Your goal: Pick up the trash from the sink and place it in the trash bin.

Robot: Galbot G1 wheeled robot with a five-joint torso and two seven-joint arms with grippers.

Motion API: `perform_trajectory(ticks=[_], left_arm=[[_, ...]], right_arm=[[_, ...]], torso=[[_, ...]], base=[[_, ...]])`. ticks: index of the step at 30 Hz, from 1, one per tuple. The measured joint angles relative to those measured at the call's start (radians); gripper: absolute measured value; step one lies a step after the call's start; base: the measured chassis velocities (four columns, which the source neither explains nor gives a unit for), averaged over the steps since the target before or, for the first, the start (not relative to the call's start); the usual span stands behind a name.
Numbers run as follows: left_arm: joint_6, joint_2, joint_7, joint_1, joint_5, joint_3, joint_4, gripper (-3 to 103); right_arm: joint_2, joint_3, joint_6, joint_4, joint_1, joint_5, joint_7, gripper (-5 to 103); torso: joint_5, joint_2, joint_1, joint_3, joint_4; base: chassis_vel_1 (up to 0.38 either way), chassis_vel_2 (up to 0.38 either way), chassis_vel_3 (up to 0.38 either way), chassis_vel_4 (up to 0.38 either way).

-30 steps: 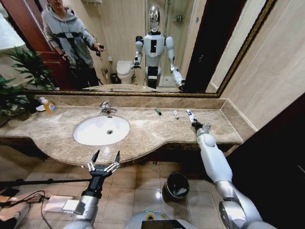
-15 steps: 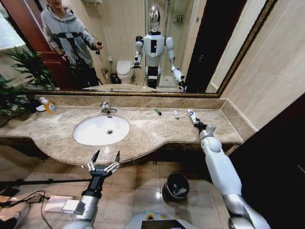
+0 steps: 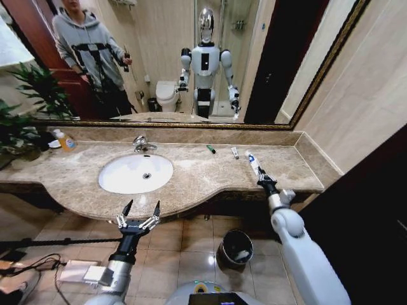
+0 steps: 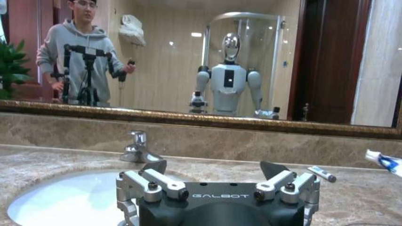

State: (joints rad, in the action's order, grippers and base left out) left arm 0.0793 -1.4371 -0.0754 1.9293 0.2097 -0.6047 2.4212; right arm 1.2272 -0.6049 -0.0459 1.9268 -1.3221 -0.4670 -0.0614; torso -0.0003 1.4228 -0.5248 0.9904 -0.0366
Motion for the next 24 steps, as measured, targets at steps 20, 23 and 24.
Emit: perform_trajectory(ticks=[20,23,24], left_arm=[[0.0,0.0,0.0,0.0,0.0,0.0,0.0,100],[0.0,0.0,0.0,0.0,0.0,0.0,0.0,100],[0.0,0.0,0.0,0.0,0.0,0.0,0.0,100]], right_arm=[[0.145,-0.04,0.309,0.013,-0.491,0.114,0.049,0],[0.144,-0.044,0.359,-0.045,-0.525,0.129,0.051,0],[0.144,-0.044,0.359,-0.045,-0.525,0.129,0.051,0]], torso=[[0.0002,0.0,0.0,0.0,-0.0001],[0.0002,0.0,0.0,0.0,-0.0001],[0.0002,0.0,0.0,0.0,-0.0001]], base=[[0.0,0.0,0.0,0.0],[0.0,0.0,0.0,0.0],[0.0,0.0,0.0,0.0]])
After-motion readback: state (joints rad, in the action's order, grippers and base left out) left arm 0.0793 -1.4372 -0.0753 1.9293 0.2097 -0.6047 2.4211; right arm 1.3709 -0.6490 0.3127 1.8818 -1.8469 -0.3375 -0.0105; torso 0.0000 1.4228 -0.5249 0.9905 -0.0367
